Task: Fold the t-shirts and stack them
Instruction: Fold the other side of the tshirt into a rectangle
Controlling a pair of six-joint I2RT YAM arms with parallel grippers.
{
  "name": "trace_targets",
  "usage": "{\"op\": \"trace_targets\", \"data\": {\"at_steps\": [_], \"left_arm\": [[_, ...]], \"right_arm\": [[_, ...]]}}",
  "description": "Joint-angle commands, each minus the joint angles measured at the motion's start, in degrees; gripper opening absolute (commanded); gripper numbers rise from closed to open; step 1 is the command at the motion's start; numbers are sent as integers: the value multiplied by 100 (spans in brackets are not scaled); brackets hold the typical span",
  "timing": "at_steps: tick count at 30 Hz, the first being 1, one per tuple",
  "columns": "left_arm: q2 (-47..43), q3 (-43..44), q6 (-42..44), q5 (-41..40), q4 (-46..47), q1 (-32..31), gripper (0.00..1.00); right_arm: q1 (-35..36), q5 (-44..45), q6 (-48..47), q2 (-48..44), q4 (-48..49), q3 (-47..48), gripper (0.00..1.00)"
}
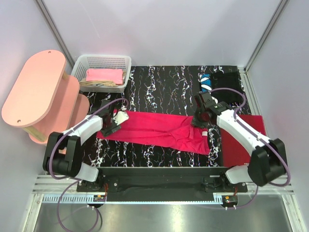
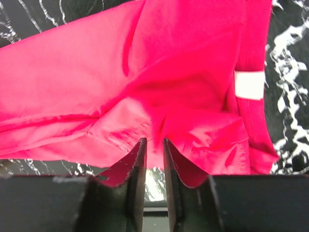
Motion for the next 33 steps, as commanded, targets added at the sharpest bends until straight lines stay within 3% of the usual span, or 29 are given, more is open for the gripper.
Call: {"op": "trace_targets", "data": {"at_steps": [1,9,13,16,17,20,23,26,33], "left_arm": [[150,358,131,-501,621,93,68],[387,904,97,-634,560,190,68],[300,1010,-44,-546,184,182,60],[-217,800,-123,-186,-90,182,50],[-471,729,-158,15,-152,182,40],[-789,509,-255,245,-433,182,31],[-878,263,-316,254,-469,182,31],[-782,122,-378,254,-477,182,31],[-606,210,-510,324,-556,182,32]], "right_arm": [[-209,-295,-377,463,443,390,28],[-622,-330,-684,1491,576,1181,27],[-693,-470,-887,1669,514,1288,29],[-299,-524,-1124,1178,523,929,36],[24,-219,-1211,898,505,840,38],[492,-102,-1388,431,338,541,40],[1081,73,-1651,88,329,268,42],[1407,214,-1897,68,251,197,36],[1750,452,-2205,921,-92,557,35]]}}
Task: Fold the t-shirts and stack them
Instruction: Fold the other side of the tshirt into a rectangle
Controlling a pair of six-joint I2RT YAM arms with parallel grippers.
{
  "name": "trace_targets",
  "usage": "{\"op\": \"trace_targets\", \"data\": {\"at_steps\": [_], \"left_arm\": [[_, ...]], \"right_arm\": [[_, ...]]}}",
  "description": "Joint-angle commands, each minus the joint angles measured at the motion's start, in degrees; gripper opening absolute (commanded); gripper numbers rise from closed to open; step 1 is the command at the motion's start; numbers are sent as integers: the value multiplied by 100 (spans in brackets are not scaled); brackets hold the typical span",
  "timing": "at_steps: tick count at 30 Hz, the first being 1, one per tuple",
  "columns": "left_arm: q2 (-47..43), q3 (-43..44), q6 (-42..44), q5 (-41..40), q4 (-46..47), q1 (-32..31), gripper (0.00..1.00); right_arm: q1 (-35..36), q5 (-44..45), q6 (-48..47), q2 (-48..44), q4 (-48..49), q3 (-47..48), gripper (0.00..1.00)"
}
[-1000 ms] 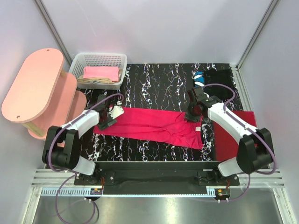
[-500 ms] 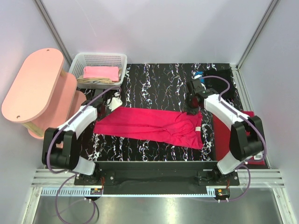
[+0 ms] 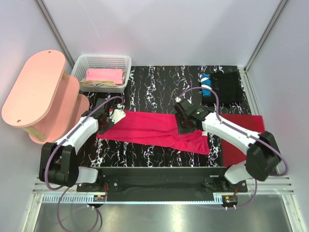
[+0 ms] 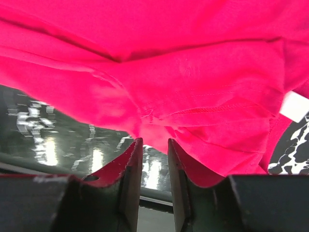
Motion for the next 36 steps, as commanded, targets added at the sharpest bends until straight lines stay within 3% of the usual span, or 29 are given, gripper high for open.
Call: {"op": "trace_targets", "data": {"at_steps": [1,9,23,25,27,29,31,36], "left_arm": [[11,109,-134,171,-23,13,32],[37,145,-99,136,-23,13,33],[-103,136,-90,136,-50,13,35],[-130,136,-73,119,-67,13,35],[-147,136,-64,101,-67,13,35],[-182,145,-64,66,-76,13,36],[-217,145,-64,75,-102,13,36],[-244,171,-90,92,-146,13,37]], "right_arm": [[209,277,-361,506,-186,276,38],[587,339,-624,928,-142,513,50],[596,558,-853,1657,-72,742,46],[596,541,-844,1710,-55,759,42],[596,567,-836,1728,-28,768,32],[596,619,-827,1719,-28,786,15],[596,760,-853,1649,-37,829,5],[509,1182,-1055,1543,-186,1215,2]]}}
